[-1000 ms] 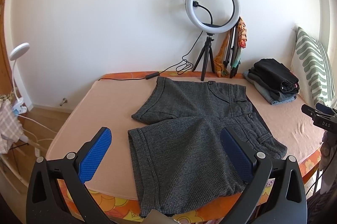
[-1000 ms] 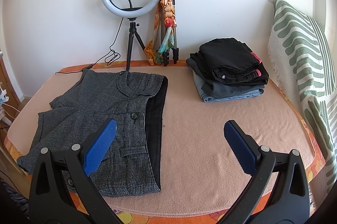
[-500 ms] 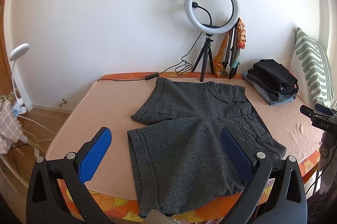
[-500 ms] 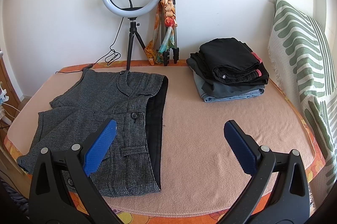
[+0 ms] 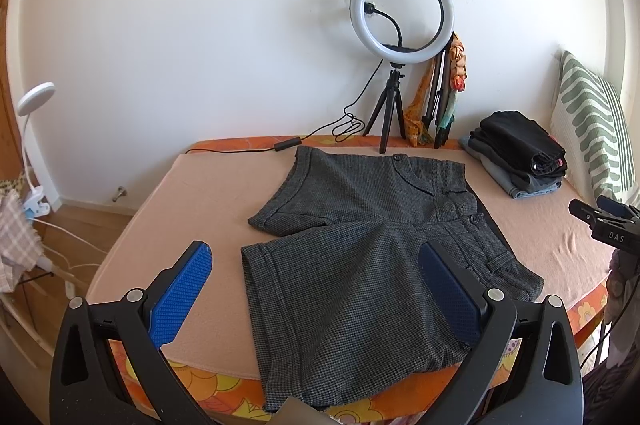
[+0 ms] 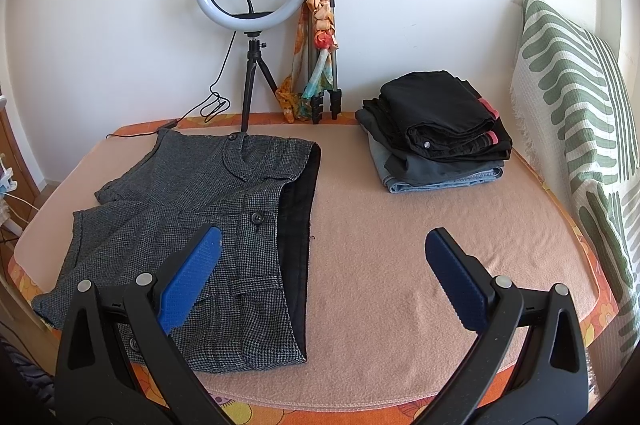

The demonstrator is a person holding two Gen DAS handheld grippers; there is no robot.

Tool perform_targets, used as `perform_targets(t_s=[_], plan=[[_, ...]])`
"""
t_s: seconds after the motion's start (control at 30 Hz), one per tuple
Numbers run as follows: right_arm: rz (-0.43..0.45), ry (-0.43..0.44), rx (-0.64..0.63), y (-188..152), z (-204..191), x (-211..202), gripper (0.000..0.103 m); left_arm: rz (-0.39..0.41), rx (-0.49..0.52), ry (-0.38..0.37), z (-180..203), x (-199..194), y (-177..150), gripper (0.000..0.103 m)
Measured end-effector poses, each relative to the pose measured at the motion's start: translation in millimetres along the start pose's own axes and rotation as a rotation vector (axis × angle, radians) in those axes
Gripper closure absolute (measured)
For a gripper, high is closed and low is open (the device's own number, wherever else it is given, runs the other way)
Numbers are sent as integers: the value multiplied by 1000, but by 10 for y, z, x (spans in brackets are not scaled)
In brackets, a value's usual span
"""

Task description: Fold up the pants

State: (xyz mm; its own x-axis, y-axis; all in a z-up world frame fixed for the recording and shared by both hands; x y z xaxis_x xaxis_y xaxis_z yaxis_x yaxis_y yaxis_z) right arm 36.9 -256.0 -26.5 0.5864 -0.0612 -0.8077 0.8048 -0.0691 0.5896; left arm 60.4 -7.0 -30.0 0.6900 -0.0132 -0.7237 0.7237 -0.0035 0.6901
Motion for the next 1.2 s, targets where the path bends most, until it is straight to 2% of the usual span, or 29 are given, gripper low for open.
perform_targets(t_s=[0.53, 0.63, 0.8, 0.97, 1.1, 1.2], plan=[[3, 3, -9, -21, -13, 18, 0, -12, 9, 8, -65, 74, -46, 0], [-1, 17, -6, -30, -15, 26, 0, -17, 19, -19, -97, 96, -59, 0], [-12, 64, -21, -37, -93, 52, 0, -29, 11, -27, -210, 122, -43, 0], [-17, 103, -93, -102, -276, 98, 0, -47, 29, -49, -436, 180, -71, 1], [-33, 200, -140, -200, -401, 148, 0, -113, 72, -35, -625, 314, -205, 2], [-40, 233, -193, -296, -479, 170, 0, -167, 137, -4, -677, 387, -372, 9]])
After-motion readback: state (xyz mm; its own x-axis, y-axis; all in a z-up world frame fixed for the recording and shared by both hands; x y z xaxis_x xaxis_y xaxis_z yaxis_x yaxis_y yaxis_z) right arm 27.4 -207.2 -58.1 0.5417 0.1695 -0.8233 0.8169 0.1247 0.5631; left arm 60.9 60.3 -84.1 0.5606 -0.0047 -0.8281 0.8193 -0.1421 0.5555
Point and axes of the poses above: each gripper's, at about its wrist camera, not at the fingertips, and x roughly the way its jaws point, z to its right, y to its top, the point moved 8 cm from there along x, roughly the way its jaws point, and after that the axes turned 14 degrees about -z, right-handed, at the moved point
